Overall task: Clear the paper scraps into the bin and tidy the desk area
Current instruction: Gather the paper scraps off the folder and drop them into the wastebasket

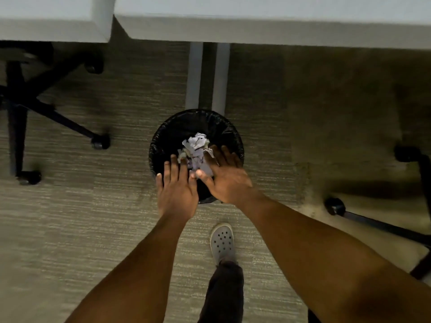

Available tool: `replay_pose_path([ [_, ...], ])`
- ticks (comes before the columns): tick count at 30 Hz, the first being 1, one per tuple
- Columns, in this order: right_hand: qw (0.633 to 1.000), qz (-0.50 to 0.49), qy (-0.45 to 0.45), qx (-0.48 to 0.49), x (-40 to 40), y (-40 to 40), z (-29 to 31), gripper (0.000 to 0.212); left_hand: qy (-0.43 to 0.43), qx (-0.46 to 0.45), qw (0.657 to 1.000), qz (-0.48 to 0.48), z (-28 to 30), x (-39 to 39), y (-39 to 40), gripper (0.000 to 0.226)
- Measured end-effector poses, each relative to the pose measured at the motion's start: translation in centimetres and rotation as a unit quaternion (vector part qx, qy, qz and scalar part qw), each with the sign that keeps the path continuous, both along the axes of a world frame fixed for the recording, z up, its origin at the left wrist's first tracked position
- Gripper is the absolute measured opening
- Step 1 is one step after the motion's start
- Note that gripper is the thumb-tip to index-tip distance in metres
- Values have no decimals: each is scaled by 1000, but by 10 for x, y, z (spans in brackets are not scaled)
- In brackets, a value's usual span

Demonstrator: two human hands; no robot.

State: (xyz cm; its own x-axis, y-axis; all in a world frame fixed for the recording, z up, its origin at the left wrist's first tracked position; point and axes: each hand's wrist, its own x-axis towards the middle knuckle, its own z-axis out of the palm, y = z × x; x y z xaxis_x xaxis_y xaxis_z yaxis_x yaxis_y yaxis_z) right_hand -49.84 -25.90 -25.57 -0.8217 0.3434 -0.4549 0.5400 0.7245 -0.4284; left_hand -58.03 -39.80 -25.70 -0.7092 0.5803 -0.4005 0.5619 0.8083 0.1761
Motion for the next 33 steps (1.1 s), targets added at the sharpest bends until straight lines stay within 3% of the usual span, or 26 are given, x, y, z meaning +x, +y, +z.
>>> replay_pose_path([
  [7, 998, -59, 9, -28, 32, 8, 42, 92, -18, -9, 1000, -22, 40, 30, 9, 56],
  [11, 994, -101, 21, -37, 64, 8, 78, 82, -31, -22, 998, -54, 79, 47, 18, 54],
  [16, 982, -181, 36, -44, 121, 14, 133, 97, -25, 48, 994, -98, 141, 86, 41, 56],
  [20, 969, -241, 45, -27, 172, 29, 179, 91, -35, 56, 984, -166, 184, 125, 70, 55],
  [25, 943, -327, 59, 16, 251, 56, 231, 86, -43, 59, 963, -259, 226, 182, 114, 56],
  [33, 868, -484, 70, 91, 391, 88, 276, 85, -64, 85, 909, -403, 259, 284, 189, 58],
])
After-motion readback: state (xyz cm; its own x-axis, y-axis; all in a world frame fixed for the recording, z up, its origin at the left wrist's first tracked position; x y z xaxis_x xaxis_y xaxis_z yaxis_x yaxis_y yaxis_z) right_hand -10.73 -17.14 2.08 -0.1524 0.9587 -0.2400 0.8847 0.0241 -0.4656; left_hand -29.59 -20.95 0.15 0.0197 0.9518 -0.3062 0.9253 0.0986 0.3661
